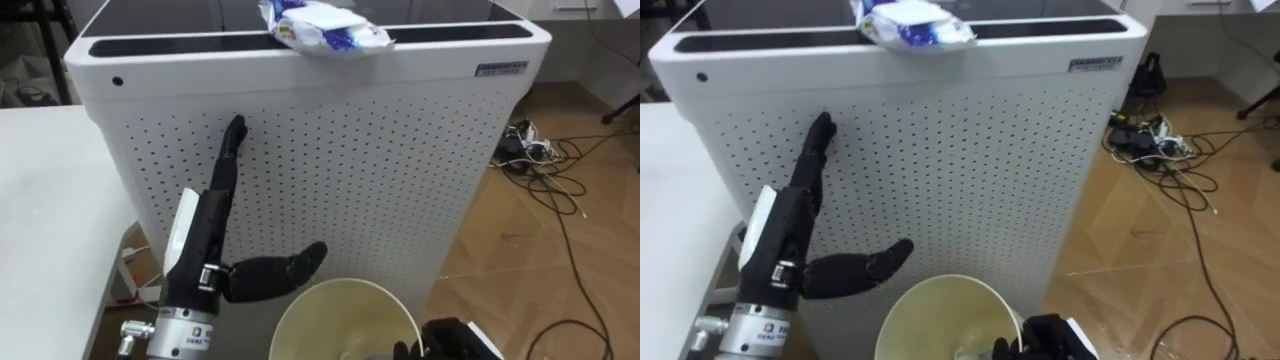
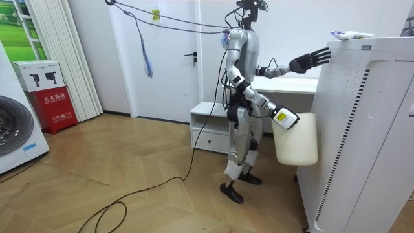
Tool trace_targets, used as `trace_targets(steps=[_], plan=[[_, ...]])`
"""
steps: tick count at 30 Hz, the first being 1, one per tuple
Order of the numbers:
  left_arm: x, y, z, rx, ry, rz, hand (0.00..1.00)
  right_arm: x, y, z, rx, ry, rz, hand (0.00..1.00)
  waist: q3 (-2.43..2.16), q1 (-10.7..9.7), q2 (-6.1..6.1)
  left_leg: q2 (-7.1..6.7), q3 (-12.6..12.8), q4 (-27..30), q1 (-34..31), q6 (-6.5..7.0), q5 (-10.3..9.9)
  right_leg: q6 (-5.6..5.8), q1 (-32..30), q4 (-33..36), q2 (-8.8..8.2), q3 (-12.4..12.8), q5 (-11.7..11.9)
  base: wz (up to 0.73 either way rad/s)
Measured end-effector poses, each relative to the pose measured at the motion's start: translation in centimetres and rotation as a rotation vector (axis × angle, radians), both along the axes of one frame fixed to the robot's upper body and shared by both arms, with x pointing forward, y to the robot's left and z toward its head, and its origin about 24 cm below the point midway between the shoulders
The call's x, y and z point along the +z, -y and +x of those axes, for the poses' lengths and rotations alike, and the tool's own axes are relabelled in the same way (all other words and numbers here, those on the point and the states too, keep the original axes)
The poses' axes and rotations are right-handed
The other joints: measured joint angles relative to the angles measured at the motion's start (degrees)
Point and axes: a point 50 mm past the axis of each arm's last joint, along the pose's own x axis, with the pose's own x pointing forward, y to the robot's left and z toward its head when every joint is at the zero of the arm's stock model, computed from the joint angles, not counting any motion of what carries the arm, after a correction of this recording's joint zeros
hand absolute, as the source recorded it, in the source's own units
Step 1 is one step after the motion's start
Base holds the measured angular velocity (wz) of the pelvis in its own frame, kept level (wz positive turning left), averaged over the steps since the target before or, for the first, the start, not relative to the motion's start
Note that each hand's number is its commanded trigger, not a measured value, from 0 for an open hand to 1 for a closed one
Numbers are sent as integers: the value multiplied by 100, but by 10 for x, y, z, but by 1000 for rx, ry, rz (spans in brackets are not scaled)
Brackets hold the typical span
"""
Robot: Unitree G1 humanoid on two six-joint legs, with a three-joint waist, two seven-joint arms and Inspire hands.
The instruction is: Pick garbage
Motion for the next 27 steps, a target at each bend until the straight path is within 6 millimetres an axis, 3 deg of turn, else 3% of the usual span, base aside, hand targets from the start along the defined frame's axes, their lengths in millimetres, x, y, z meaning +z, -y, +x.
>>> trace_targets(steps=[6,15,22,27], plan=[[6,-2,-3,15,50,56,0,1,4,1,-12,5,-6,100,-30,30,65,-10,10,-194,202,-32,-7,-56,236,-278,39,4,54,-1],[6,-4,-7,72,90,105,0,1,7,0,-7,2,-21,100,-6,196,122,-4,-15,-407,393,-111,34,-119,435,-491,87,-13,95,1],[43,-4,-11,116,293,80,0,2,7,0,8,2,-15,100,-3,151,142,-16,23,-568,517,-131,47,-132,517,-599,90,5,114,-3],[46,-7,-10,147,331,107,0,1,6,-1,18,-3,-13,100,15,147,173,-3,92,-659,624,-164,22,-135,588,-681,99,49,116,-8]])
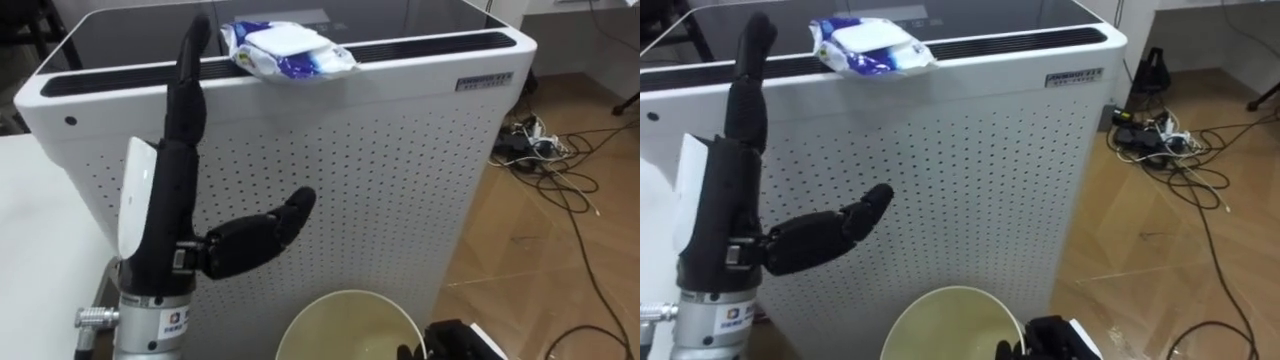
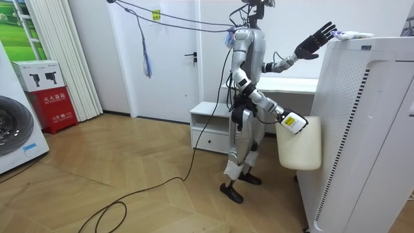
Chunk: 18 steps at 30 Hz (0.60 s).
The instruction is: Pick garbage
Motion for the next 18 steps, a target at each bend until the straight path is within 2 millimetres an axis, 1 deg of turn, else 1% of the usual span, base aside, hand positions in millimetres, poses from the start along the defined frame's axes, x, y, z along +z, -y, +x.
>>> trace_targets(steps=[5,8,13,18], plan=[[1,-2,0,14,7,-5,0,0,2,-1,2,-4,-7,100,2,24,25,4,8,-49,8,-20,-20,-4,-5,-7,7,1,2,-1],[1,-3,0,18,10,-11,0,-3,4,-6,1,-19,-13,100,2,88,36,10,76,-127,82,-24,-23,-3,5,-6,9,66,2,-11],[1,-4,0,34,22,-2,0,2,3,-3,11,3,-14,100,3,74,51,4,83,-137,79,-23,-24,-2,-6,-8,2,63,1,-2],[2,-3,0,40,31,15,0,2,3,-3,15,2,-14,100,3,58,50,3,80,-137,79,-24,-23,-2,-4,-15,2,65,1,0]])
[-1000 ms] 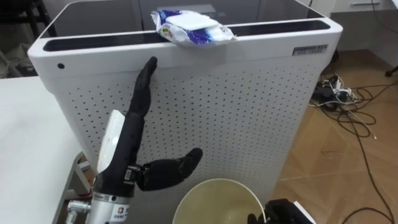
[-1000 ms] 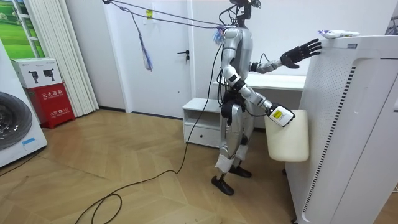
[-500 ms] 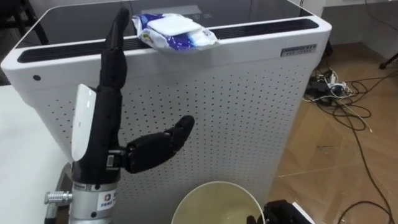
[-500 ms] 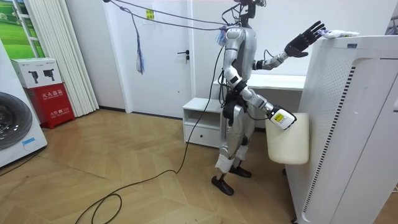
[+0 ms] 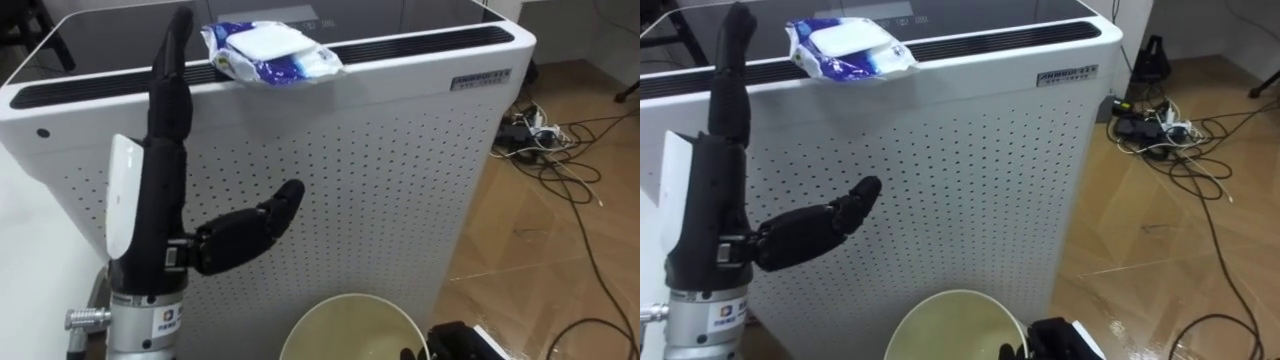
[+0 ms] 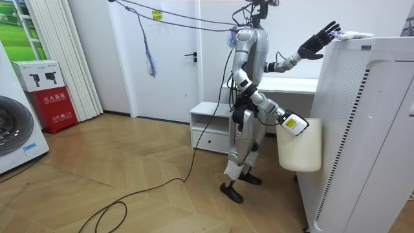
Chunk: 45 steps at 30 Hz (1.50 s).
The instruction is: Pick garbage
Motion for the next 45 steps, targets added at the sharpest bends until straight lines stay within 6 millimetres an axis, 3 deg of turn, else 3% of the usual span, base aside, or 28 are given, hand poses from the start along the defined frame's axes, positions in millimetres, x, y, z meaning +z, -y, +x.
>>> trace_targets(steps=[8,14,24,45], plan=[[12,-4,7,37,61,20,0,0,0,0,1,-2,-2,100,1,-6,-1,-3,-8,8,-11,0,0,0,1,-1,-1,-6,0,0],[25,-8,8,92,147,142,0,0,2,0,15,-3,-19,100,9,-7,26,-2,-3,9,-6,1,0,0,2,4,-2,2,0,0],[52,-27,8,177,260,221,0,1,4,0,40,-3,-67,100,9,-62,264,-4,-2,1,41,1,0,0,55,7,-3,-4,0,0],[56,-42,22,273,136,326,0,6,20,2,57,-23,-132,100,-2,-170,550,-3,60,-51,92,2,-5,-2,98,-71,-1,42,2,0]])
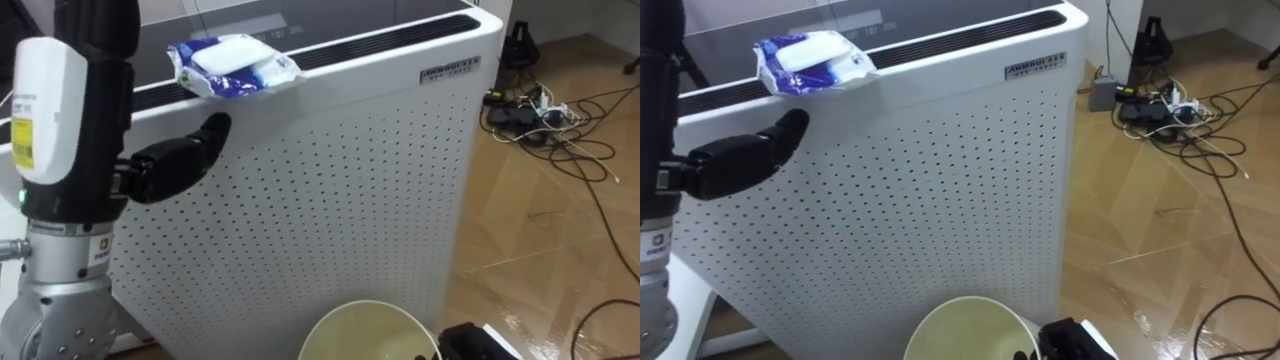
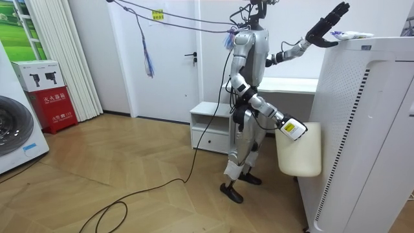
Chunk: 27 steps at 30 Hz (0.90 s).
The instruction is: Pick garbage
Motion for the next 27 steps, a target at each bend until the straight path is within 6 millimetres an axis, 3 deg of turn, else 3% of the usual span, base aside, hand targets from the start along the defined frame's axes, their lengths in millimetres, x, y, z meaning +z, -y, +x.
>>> trace_targets(steps=[13,21,23,24,25,26,27], plan=[[-10,-4,18,11,-258,132,0,3,3,1,55,-25,-42,100,-11,-19,144,-3,-2,5,116,2,-2,1,103,9,-4,30,1,0],[-15,-5,23,-17,-400,205,0,5,3,2,67,-24,-42,100,-9,-4,151,-6,17,16,106,4,-1,8,86,-3,-2,93,-3,0],[-14,-4,23,-24,-415,227,26,5,3,2,66,-24,-42,100,-8,8,153,-6,18,14,107,4,-1,8,80,-4,-6,85,-4,0],[-13,-4,24,-29,-424,239,50,5,3,2,64,-27,-43,100,-7,13,153,-5,18,12,108,4,-1,9,80,0,-9,76,-4,0],[-13,-4,24,-32,-432,247,62,4,3,2,64,-29,-43,100,-7,20,154,-5,18,11,108,4,-1,9,80,2,-11,74,-4,0],[-13,-4,25,-34,-436,251,100,4,3,2,64,-29,-43,100,-7,20,154,-5,18,11,108,4,-1,9,81,5,-13,71,-4,0],[-14,-4,25,-37,-449,257,100,5,3,2,64,-28,-43,100,-6,18,153,-5,18,11,108,4,-1,9,81,8,-17,63,-4,0]])
